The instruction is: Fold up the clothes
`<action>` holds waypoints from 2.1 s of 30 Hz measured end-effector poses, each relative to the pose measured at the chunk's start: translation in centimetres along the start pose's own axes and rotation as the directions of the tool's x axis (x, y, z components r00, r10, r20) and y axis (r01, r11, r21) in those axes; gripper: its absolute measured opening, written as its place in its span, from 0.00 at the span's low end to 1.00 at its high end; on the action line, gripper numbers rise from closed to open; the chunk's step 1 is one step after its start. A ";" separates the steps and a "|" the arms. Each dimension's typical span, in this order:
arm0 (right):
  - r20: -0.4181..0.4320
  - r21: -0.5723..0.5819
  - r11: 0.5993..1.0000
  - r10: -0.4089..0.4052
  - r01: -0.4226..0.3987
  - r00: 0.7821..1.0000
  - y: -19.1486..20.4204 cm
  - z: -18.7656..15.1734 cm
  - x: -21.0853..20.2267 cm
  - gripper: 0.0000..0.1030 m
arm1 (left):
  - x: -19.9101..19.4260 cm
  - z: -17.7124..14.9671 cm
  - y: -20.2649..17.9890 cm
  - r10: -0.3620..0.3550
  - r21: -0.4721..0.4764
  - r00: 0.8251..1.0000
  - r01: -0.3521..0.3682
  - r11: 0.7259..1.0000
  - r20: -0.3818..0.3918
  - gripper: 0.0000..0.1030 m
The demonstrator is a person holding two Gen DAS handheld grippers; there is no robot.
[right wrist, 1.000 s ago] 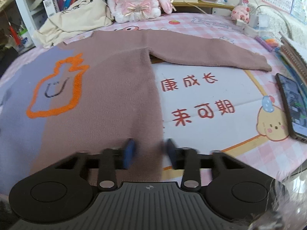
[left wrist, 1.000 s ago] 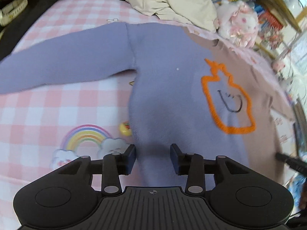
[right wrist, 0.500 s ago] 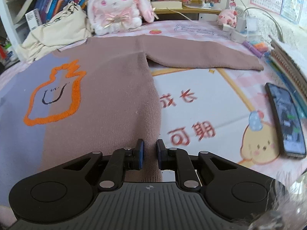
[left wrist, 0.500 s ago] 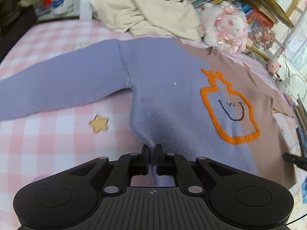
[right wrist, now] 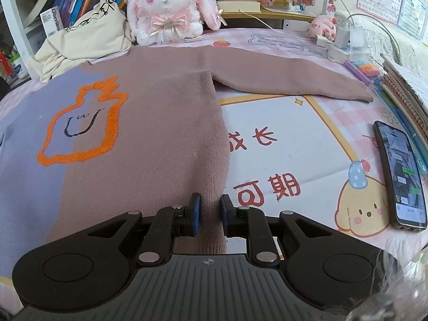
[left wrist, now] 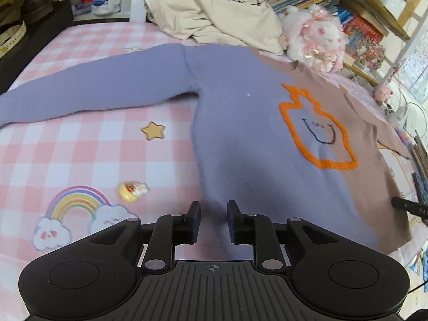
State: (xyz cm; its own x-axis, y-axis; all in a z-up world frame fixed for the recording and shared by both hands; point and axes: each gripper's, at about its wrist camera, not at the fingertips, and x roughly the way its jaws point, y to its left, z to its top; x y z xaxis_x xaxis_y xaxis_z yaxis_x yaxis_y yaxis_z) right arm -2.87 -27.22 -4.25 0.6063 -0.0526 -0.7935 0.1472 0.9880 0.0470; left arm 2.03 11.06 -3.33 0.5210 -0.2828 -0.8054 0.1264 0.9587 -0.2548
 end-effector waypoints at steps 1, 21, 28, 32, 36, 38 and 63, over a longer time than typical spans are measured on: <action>0.001 -0.009 1.000 -0.003 0.003 1.000 0.0 0.0 0.0 0.17 | 0.1 0.0 -0.3 -0.005 0.012 1.000 0.005 1.000 0.001 0.20; 0.041 0.080 0.997 -0.018 0.015 0.999 -0.7 -2.4 -1.6 0.15 | 0.4 0.2 -1.1 0.019 0.116 1.000 -0.019 0.993 0.006 0.05; 0.051 0.075 0.997 -0.033 0.029 0.998 -0.7 -2.2 -1.4 0.17 | 0.7 0.5 -1.0 0.010 0.123 1.000 -0.011 0.992 0.009 0.05; 0.056 0.085 0.995 -0.063 0.058 0.996 -0.5 -2.1 -1.2 0.18 | 1.0 0.5 -1.2 0.008 0.122 1.000 -0.010 0.993 0.016 0.05; 0.054 0.074 0.995 -0.066 0.062 0.996 -0.4 -2.0 -1.2 0.18 | 1.1 0.6 -1.2 0.003 0.123 1.000 -0.005 0.992 0.020 0.06; 0.051 0.073 0.996 -0.060 0.057 0.997 -0.5 -2.0 -1.1 0.18 | 1.1 0.5 -1.3 0.004 0.135 1.000 -0.007 0.991 0.023 0.05; 0.052 0.041 0.999 0.021 -0.023 0.998 1.0 -2.0 -0.9 0.18 | -0.4 0.1 0.2 0.075 0.120 0.996 -0.080 0.990 0.041 0.08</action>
State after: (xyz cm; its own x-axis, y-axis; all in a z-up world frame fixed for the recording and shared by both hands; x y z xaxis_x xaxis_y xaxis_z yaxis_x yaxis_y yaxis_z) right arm -4.85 -25.87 -4.71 0.6493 -0.0396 -0.7595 0.1654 0.9821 0.0902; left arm 1.95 11.37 -2.97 0.5631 -0.2084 -0.7997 0.1851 0.9749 -0.1237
